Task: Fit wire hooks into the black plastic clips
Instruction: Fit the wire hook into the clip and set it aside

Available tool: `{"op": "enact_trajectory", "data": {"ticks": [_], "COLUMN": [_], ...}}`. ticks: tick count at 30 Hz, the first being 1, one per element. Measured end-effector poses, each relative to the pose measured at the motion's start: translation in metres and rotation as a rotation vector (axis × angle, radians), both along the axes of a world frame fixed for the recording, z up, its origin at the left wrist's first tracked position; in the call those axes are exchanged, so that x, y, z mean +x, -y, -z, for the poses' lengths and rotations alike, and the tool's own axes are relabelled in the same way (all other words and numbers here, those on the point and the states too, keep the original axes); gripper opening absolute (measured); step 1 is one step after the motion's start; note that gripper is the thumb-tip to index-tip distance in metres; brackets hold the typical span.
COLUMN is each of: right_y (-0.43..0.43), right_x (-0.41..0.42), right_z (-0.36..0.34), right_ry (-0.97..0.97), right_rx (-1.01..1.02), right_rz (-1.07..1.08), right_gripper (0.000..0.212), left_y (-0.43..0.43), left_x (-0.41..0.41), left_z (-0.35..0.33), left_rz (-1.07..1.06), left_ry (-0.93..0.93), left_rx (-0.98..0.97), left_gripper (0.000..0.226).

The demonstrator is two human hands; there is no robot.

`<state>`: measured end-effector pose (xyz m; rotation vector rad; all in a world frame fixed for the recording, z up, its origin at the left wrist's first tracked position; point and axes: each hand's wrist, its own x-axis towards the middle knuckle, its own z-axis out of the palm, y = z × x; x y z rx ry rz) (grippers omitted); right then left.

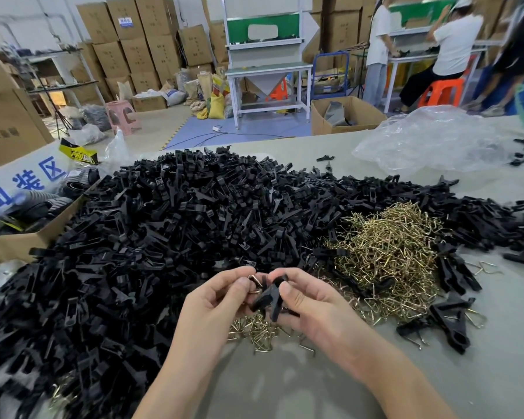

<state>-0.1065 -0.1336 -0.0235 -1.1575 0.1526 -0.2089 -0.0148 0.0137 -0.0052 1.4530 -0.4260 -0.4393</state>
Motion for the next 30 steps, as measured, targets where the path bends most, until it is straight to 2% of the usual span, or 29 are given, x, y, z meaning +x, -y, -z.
{"op": "enact_trajectory", "data": {"ticks": [4, 7, 9, 11, 13, 15, 17, 19, 21, 25, 30], "right_y": [-0.002, 0.002, 0.005, 0.004, 0.003, 0.005, 0.008, 0.008, 0.007, 0.004, 0.002], "right_x": [0.0, -0.001, -0.001, -0.002, -0.003, -0.004, -0.003, -0.002, -0.001, -0.001, 0.001], "right_z": [0.0, -0.002, -0.002, -0.001, -0.002, -0.005, -0.006, -0.007, -0.007, -0.009, -0.008], "right_ry": [-0.017, -0.007, -0.011, -0.009, 0.014, 0.055, 0.109, 0.145, 0.151, 0.151, 0.159], "right_rx": [0.106, 0.139, 0.077, -0.079, -0.213, -0.224, -0.096, 0.091, 0.183, 0.224, 0.28], "right_rz": [-0.016, 0.008, 0.024, 0.066, 0.113, 0.162, 0.212, 0.219, 0.209, 0.194, 0.146], "right_gripper": [0.021, 0.019, 0.02, 0.028, 0.033, 0.036, 0.033, 0.022, 0.022, 0.027, 0.025], "left_y": [0.0, -0.003, -0.003, -0.003, -0.003, -0.002, 0.001, 0.006, 0.011, 0.018, 0.022], "left_x": [-0.003, -0.001, 0.0, 0.002, 0.006, 0.006, 0.002, -0.006, -0.015, -0.023, -0.025], "left_z": [-0.002, 0.003, 0.005, 0.005, 0.001, -0.005, -0.008, -0.009, -0.008, -0.004, -0.002], "left_rz": [-0.023, -0.105, -0.145, -0.176, -0.191, -0.168, -0.104, -0.035, 0.0, 0.029, -0.033], "left_ry": [0.067, 0.34, 0.46, 0.367, 0.138, -0.116, -0.253, -0.312, -0.359, -0.409, -0.325], "left_rx": [0.047, 0.22, 0.281, 0.223, 0.051, -0.155, -0.254, -0.269, -0.263, -0.254, -0.199], "left_gripper": [0.028, 0.026, 0.024, 0.025, 0.021, 0.014, 0.017, 0.016, 0.016, 0.013, 0.014]}}
